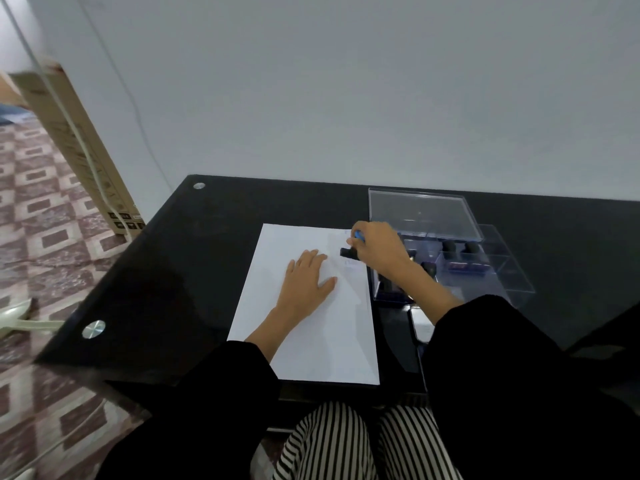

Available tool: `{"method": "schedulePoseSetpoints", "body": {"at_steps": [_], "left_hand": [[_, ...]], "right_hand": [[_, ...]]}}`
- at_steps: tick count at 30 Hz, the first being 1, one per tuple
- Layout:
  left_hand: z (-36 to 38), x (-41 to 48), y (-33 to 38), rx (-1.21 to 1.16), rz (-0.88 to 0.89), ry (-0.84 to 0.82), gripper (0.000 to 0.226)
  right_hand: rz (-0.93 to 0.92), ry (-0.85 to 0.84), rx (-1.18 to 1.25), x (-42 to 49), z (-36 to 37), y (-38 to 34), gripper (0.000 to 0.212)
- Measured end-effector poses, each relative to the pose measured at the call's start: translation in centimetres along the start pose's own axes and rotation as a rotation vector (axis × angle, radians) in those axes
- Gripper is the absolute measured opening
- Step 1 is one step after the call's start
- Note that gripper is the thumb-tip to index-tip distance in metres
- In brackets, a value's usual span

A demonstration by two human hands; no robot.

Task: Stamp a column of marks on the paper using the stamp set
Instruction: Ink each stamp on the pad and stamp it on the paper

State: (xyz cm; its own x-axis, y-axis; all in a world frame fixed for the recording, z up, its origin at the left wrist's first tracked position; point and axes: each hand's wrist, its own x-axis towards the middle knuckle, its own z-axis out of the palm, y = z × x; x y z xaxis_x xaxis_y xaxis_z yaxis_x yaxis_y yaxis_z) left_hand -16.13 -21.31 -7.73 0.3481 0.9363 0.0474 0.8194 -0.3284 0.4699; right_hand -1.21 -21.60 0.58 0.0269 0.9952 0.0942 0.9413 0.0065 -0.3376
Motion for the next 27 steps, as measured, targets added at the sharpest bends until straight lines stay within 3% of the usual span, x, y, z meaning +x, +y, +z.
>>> {"method": "schedulePoseSetpoints", "body": {"at_steps": [4, 12, 21, 27], "left_hand": [[-1.8, -0.5, 1.4, -0.125, 0.070, 0.095, 0.045], [-3.8, -2.1, 6.5, -0.226, 0.224, 0.177, 0.036], [-1.1, -7.2, 10.3, -0.199, 0.454, 0.040, 0.029], [2.8, -9.8, 10.0, -0.019, 0.502, -0.113, 0.055]], "right_hand": [[0.019, 0.177, 0.162, -0.8, -3.6, 0.5, 0.023], [0.021, 0.182, 0.115, -3.9, -7.5, 2.6, 0.021], [0.093, 0.126, 0.076, -11.8, -8.0, 6.0, 0.022], [0.124, -0.002, 0.010, -16.8, -6.2, 7.5, 0.021]]}}
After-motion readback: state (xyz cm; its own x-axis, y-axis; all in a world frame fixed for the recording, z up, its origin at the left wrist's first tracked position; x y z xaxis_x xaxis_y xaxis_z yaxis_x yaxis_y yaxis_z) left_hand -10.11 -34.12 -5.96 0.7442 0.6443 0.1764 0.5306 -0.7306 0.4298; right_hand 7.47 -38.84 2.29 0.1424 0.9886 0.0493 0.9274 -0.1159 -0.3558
